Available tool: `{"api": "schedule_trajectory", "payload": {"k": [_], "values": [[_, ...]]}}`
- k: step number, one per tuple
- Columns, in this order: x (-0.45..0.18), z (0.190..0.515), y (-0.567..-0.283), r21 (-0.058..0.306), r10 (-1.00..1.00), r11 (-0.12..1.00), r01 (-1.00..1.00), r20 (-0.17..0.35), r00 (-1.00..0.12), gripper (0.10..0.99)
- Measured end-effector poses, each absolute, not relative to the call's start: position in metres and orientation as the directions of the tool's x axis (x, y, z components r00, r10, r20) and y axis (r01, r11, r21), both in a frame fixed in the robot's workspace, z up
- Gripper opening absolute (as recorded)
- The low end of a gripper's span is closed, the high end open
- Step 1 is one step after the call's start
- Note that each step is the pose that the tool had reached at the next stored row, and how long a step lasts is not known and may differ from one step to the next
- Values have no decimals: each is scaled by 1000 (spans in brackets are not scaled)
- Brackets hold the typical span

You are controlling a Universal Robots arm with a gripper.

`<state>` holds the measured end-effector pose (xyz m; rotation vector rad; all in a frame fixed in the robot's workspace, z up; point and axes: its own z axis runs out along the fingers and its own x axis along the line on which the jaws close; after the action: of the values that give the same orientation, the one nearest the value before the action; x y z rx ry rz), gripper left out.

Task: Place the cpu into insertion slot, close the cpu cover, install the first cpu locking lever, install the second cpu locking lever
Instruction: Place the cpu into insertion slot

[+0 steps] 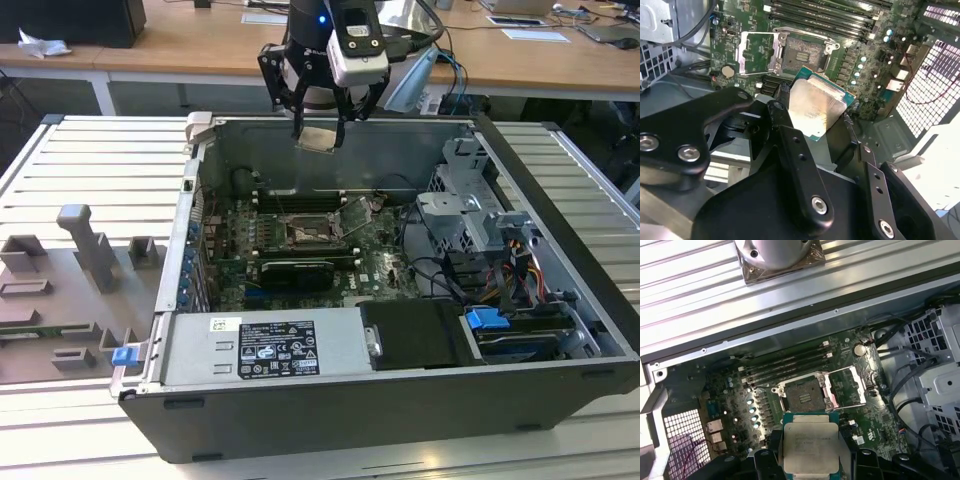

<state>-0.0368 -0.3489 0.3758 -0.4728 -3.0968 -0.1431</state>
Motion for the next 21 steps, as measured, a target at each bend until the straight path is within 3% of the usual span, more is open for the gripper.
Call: {"api": "schedule_trajectory", "payload": {"k": [21], "values": [[-37,373,-349,86,381,921,381,18,-924,537]]}}
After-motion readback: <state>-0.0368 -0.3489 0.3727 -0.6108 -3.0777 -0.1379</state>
